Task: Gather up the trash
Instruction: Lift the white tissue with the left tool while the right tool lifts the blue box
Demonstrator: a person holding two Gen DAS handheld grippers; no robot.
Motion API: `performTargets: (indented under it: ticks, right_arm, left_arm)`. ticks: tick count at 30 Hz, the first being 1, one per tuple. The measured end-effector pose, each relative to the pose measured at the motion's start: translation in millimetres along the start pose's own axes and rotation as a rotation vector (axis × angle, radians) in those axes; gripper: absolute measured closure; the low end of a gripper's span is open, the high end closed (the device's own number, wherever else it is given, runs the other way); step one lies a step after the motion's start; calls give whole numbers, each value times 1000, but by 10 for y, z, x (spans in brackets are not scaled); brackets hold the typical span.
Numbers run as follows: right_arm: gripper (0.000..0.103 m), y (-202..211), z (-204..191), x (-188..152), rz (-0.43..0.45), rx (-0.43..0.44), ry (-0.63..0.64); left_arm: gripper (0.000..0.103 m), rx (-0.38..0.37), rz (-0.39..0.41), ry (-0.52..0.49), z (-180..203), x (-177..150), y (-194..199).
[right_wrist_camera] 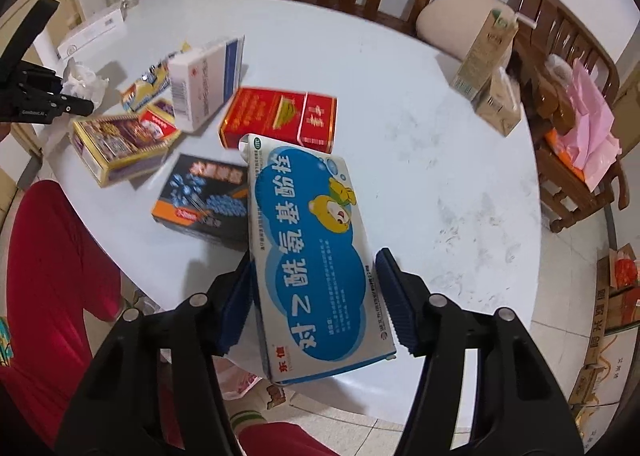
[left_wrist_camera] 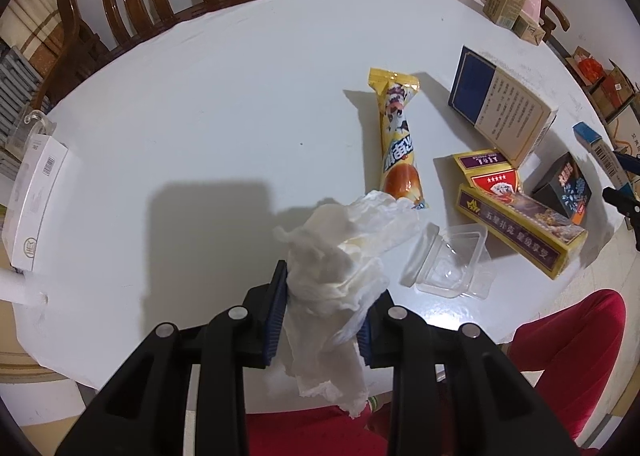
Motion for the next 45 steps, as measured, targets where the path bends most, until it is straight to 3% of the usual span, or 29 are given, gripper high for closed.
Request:
performTargets:
  ticks: [10,18,32,45]
  right_arm:
    - [45,629,-33,187,158,-47,12]
    - [44,1216,-303,134,260,-32,35]
    - [44,1693,-640,-241,330,-45,58]
    - [44,1884,-943,-590,353,-41,89]
  left_arm:
    - [73,2,58,14,14,-43,364]
    - [73,12,133,-41,327,-235,825]
    - [73,3,201,-141,880,-664,1239]
    - [73,-16,210,-204,1254,-1062,1278]
Point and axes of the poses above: each gripper's, at about its wrist camera, not at the fingertips, and y roughly against the way its jaws point, z to its right, x to its top, the point moved 9 cm from there along -y, roughly the way its jaws point, and after that the axes turned 10 degrees about -z, right-handed, at the moved point
